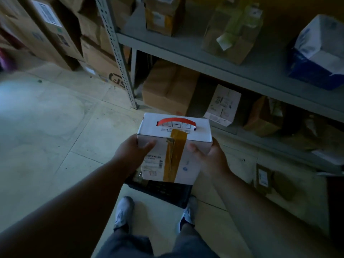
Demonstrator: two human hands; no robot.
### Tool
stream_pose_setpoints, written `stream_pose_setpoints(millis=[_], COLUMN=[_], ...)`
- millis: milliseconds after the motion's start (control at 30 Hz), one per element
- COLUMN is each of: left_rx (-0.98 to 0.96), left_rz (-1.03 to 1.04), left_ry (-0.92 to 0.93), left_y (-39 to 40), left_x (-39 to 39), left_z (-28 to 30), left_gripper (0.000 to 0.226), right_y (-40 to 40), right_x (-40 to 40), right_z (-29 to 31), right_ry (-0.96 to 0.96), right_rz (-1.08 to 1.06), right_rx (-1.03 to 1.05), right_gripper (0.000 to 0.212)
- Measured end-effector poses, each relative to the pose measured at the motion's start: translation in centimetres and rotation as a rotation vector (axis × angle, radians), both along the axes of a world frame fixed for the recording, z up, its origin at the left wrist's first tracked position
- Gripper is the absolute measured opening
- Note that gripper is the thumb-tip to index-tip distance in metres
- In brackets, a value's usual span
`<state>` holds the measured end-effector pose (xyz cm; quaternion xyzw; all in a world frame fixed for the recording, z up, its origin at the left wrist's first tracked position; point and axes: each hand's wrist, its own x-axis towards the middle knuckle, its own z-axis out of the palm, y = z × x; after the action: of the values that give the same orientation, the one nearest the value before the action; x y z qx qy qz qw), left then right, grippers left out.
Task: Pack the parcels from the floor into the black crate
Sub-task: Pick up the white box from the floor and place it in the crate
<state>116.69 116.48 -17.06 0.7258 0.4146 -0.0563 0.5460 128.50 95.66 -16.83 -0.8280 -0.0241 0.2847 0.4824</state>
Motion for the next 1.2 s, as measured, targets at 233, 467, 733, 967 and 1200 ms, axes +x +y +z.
stream_pose_setpoints(millis=[233,467,733,967,1200], left_rx=[-0.055,-0.233,-0.204,-0.04,0.216], left_rz=[-0.188,-0.097,-0.177,-0.304,-0.335], left_ry=[0.116,0.26,0.157,0.241,0.282], left_y=[3.3,1.8,-0.6,-1.1,-1.2], left_x=[1.7,-0.7,2.1,4.8,6.0], left_z=[-12.8,-27.6,-37.7,-42.9,-43.3], left_gripper=[0.023,0.036,0.015,0.035,0.024], right_y=[3.0,3.4,1.3,0.8,1.0], right_x=[-2.2,-4.1,-1.4,0.3,1.9], right_z=[-12.6,-26.3,-37.0,-42.0,-43.2], right_ry=[0.077,0.16,0.086,0.142,0.135], right_rz=[-0.275,-0.231,-0.42,-0.388,-0.349], right_rx=[-0.093,-0.334,-0.549,-0.631,-0.689], right_gripper=[0.07,0.062,0.069,0.066,0.07])
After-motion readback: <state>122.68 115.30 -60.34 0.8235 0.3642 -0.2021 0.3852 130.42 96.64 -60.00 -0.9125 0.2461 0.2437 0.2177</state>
